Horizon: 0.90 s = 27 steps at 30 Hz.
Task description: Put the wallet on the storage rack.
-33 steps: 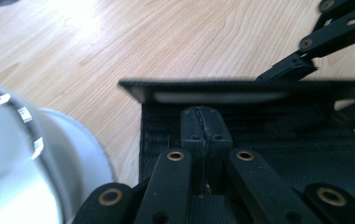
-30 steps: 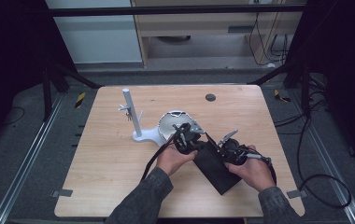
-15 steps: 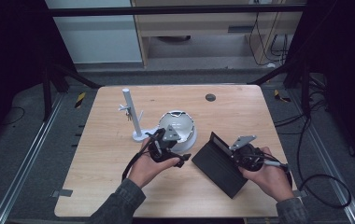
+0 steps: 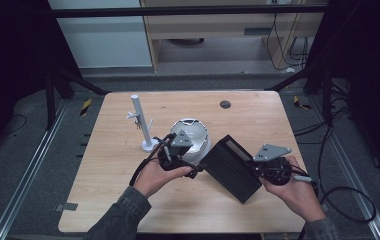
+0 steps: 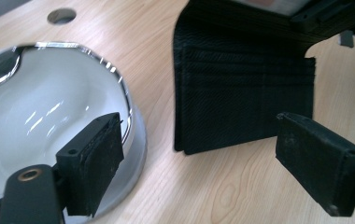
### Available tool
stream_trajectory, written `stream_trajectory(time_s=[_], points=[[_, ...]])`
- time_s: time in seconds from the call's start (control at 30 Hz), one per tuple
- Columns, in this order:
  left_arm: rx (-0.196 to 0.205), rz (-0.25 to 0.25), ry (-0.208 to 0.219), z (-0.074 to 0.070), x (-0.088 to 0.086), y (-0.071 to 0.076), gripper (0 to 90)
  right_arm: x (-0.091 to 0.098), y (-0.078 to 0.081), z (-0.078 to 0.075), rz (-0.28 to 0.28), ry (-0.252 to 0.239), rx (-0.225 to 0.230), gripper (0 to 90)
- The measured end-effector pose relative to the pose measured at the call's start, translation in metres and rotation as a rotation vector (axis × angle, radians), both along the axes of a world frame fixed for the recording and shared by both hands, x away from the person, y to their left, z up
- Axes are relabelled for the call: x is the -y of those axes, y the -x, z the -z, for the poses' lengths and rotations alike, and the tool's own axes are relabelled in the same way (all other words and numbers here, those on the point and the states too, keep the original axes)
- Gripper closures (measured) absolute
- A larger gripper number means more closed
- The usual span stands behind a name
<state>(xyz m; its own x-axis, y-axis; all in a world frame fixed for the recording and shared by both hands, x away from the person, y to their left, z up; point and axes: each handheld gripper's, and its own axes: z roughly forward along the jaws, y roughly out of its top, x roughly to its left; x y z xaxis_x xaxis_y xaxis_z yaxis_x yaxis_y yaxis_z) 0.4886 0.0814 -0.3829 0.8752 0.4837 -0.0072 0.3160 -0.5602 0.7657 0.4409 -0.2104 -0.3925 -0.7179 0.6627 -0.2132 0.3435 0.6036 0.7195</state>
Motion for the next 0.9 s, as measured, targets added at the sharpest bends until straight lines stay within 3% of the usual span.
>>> stream_trajectory(time_s=[0.33, 0.57, 0.67, 0.8, 0.9], points=[[-0.019, 0.052, 0.012, 0.004, 0.013, -0.014, 14.8, -0.002, 0.003, -0.019, -0.043, -0.072, 0.062, 84.7], [-0.029, 0.074, 0.001, 0.003, 0.021, -0.024, 15.6, -0.004, 0.007, -0.028, -0.074, -0.097, 0.083, 84.7], [-0.045, 0.084, 0.016, 0.003, 0.023, -0.029, 18.0, -0.004, 0.008, -0.030, -0.086, -0.100, 0.088, 84.6], [-0.091, 0.115, 0.029, 0.004, 0.026, -0.035, 30.5, -0.004, 0.008, -0.028, -0.095, -0.110, 0.097, 84.6], [-0.135, 0.141, 0.029, 0.002, 0.025, -0.036, 53.1, -0.003, 0.008, -0.024, -0.102, -0.112, 0.101, 84.5]])
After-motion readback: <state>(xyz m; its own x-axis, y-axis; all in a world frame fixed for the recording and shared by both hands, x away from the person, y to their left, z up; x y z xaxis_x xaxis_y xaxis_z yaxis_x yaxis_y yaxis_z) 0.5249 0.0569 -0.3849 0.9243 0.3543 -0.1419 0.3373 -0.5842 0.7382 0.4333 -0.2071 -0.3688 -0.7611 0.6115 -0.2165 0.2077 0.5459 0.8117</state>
